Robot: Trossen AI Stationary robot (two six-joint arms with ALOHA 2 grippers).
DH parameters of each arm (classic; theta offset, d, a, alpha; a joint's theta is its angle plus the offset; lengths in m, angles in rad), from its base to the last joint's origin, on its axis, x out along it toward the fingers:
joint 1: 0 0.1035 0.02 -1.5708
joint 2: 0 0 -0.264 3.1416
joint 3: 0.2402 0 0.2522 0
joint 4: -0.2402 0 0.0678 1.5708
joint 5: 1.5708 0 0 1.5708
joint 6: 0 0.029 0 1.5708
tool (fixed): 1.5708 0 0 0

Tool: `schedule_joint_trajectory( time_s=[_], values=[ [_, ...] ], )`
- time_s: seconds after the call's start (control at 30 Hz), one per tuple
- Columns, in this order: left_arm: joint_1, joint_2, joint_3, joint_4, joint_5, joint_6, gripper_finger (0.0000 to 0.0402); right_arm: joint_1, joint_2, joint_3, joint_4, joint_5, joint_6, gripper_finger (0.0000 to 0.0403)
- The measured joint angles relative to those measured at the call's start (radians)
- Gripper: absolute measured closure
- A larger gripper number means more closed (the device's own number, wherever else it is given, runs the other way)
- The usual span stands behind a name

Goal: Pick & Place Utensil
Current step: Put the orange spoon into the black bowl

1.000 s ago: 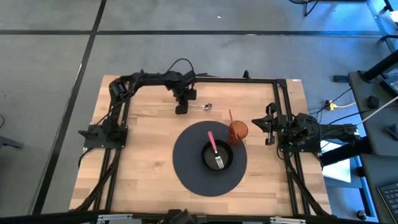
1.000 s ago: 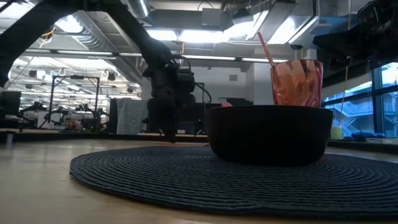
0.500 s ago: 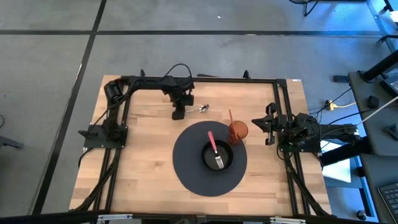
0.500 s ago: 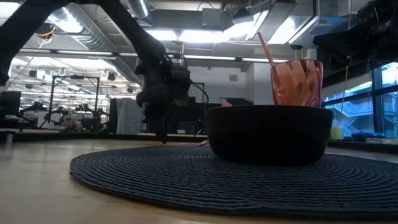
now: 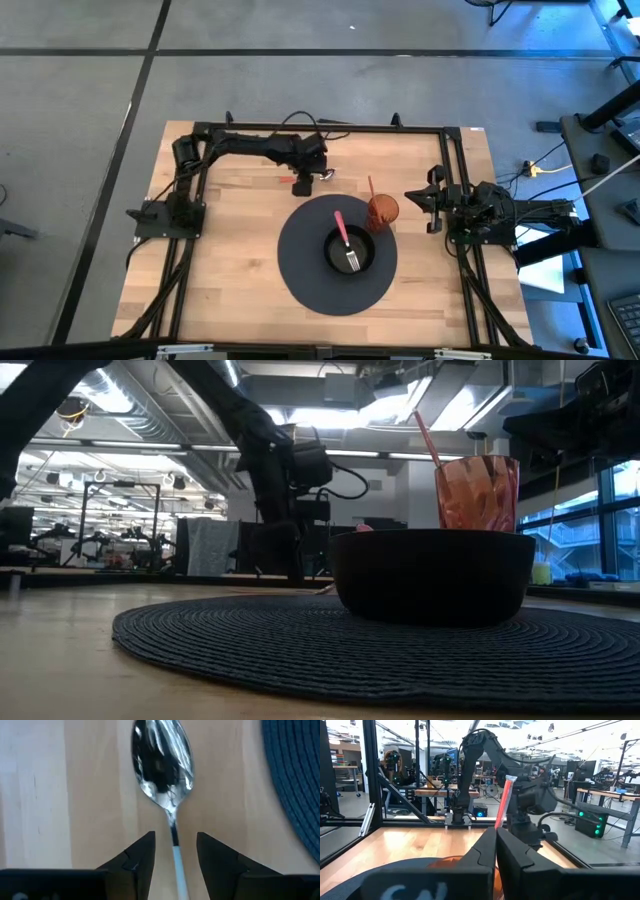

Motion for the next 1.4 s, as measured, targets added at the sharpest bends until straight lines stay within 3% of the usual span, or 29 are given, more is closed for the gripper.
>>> schedule_joint_trajectory(
  time_s=[0.63, 0.77, 0.97, 1.4],
  values=[
    [0.059, 0.118, 0.059, -0.03, 0.043, -0.04, 0.0266, 0.0, 0.0, 0.0, -0.003, 0.0, -0.004, 0.0389],
    [0.058, 0.118, 0.059, -0.044, 0.042, -0.06, 0.0294, 0.0, 0.0, 0.0, -0.003, 0.0, -0.004, 0.0389],
    [0.042, 0.118, 0.059, -0.06, 0.04, -0.017, 0.0387, 0.0, 0.0, 0.0, -0.003, 0.0, -0.004, 0.0389],
    [-0.023, 0.046, 0.065, -0.112, -0.093, 0.028, 0.0397, 0.0, 0.0, 0.0, -0.003, 0.0, -0.004, 0.0389]
  ],
)
